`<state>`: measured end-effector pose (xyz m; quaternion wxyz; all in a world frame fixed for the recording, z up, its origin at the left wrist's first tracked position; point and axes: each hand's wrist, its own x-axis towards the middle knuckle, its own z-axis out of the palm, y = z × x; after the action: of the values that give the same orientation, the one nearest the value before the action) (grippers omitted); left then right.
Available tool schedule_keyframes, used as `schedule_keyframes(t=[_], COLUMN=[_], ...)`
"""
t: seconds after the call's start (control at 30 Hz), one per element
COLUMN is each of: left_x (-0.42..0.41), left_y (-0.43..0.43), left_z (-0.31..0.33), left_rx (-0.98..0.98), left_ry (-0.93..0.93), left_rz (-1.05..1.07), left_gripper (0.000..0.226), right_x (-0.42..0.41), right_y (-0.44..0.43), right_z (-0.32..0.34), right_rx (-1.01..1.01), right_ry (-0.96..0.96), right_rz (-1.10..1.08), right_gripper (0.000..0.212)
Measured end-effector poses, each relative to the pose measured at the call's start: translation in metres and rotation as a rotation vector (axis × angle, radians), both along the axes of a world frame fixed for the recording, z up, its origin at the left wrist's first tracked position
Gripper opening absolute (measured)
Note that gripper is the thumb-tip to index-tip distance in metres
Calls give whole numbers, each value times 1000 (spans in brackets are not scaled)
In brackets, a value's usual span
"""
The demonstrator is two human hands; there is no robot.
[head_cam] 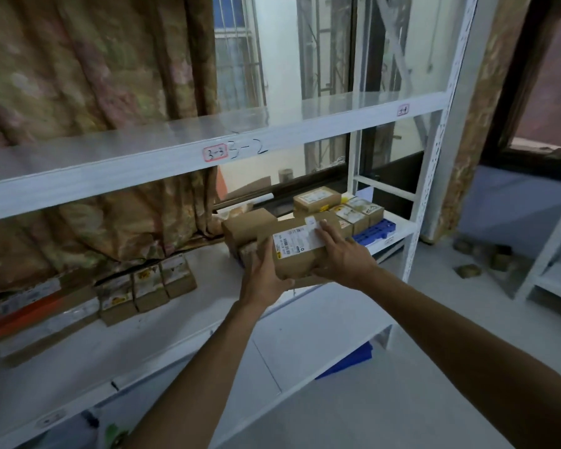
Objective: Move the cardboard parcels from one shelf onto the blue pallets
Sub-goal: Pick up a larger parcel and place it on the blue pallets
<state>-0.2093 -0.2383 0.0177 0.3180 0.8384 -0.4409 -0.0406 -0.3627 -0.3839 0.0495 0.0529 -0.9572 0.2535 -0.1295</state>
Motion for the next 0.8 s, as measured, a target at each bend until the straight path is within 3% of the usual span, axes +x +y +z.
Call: schedule_keyframes(t=[0.33,0.57,0.8], left_x=[-2,46,82], left_y=[-86,-147,-173], left_z=[-4,-18,-16], left_rx=[50,87,82], left_ry=[55,88,112], left_rz=[38,58,131], left_gripper=[112,106,106], right_x=[12,57,109], right_y=[-99,-158,-206], right_z=[-1,-8,-6], right_rx=[51,52,26], right_ry=[3,82,64], right_rz=[76,73,204], right_gripper=[93,91,94])
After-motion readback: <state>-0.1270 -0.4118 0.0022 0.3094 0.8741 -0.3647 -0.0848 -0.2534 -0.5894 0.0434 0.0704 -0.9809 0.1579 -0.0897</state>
